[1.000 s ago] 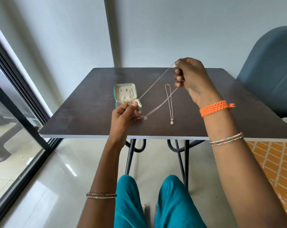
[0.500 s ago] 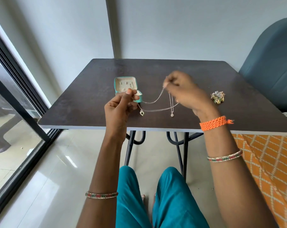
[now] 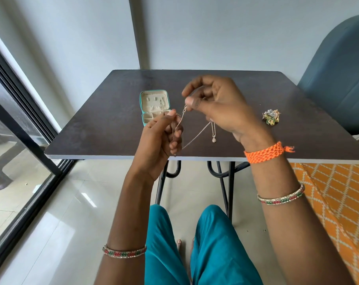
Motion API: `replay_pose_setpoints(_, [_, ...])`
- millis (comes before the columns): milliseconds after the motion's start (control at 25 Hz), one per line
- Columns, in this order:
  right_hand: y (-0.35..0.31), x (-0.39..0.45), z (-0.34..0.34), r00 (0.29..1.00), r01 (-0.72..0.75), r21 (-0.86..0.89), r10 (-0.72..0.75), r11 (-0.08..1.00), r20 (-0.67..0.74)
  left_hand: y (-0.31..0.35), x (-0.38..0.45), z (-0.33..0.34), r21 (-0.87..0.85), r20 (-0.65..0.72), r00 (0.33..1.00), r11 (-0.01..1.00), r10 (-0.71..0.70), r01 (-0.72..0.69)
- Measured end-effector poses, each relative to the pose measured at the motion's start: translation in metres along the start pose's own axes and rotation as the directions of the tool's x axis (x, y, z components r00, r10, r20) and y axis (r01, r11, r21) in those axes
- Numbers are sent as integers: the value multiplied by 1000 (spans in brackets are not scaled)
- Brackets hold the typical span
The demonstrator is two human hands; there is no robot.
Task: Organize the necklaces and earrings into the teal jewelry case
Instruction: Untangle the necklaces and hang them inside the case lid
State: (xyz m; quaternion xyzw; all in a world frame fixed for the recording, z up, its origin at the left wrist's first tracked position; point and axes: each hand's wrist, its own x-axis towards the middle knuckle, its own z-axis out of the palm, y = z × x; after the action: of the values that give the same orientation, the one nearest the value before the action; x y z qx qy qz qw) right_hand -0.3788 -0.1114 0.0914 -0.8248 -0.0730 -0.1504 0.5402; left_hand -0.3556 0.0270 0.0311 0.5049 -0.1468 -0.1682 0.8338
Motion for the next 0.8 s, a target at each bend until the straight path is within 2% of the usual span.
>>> replay_pose_setpoints(120, [3,-1,-5,991,0,110,15,994,-135,-3,-1,-1,60,37,999,998,-9,7])
replay_pose_setpoints(280, [4,-3,-10,967,-10,270,78,963,-244,-8,1,-3,119,99,994,991,53,-65])
replay_pose_setpoints(440, [10,-2,-12,940,33,346,89,938,-330,-7,2,-1,3,67,990,992,123,-123])
replay_pose_setpoints(520, [15,-1,-13,930,42,359,95,932,-355,-4,1,-3,-180,56,992,979,109,-98])
replay_pose_setpoints(640, [25,-3,-15,934,-21,433,172,901,-313,2,1,-8,-501,-7,998,864,57,-53])
replay_pose_setpoints(720, [30,-7,-12,955,-72,402,179,913,-237,3,3,-12,-544,-87,995,836,37,-79])
replay_pose_setpoints(800, [30,-13,-7,982,-74,293,120,953,-143,3,4,-14,-508,-131,990,855,45,-106])
